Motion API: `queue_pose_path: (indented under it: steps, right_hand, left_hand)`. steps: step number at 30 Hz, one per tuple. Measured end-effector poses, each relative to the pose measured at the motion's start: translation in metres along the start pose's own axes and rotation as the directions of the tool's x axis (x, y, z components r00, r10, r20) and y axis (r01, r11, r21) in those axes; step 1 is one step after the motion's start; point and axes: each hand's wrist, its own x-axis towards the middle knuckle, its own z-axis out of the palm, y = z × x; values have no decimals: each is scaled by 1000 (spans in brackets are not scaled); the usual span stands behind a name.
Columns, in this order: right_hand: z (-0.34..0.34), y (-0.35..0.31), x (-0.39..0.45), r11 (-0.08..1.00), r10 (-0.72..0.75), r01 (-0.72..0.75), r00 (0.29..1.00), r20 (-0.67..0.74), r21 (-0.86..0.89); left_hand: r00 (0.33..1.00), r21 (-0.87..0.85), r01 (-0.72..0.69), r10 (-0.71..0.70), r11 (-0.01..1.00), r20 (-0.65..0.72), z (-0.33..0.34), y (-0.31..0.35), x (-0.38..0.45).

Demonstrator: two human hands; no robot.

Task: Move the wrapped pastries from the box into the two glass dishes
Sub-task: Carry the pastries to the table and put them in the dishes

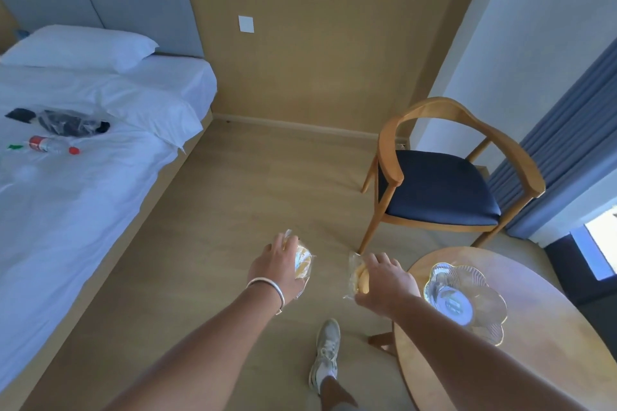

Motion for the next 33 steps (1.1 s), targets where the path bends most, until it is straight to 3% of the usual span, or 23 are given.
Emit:
queue_pose_path:
  steps: [10,17,23,27,33]
  right_hand:
    - [-44,63,130,977,158,-154,987,-14,150]
    - [-72,161,149,881,413,-396,911,-10,259]
    - [-70,236,106,680,672,-631,740,27,372]
    - [-57,265,70,492,814,-761,574,85,422]
    - [-41,271,39,201,920,-866,327,214,458]
  left_hand:
    - [979,62,-194,189,979,74,-17,56,188]
    - [884,31,-455,447,890,136,-13,172,285]
    - [676,-40,-706,689,707,262,18,285,317]
    - [520,47,-844,794,534,315,35,349,322]
    - [259,-16,-955,864,295,431,65,409,321]
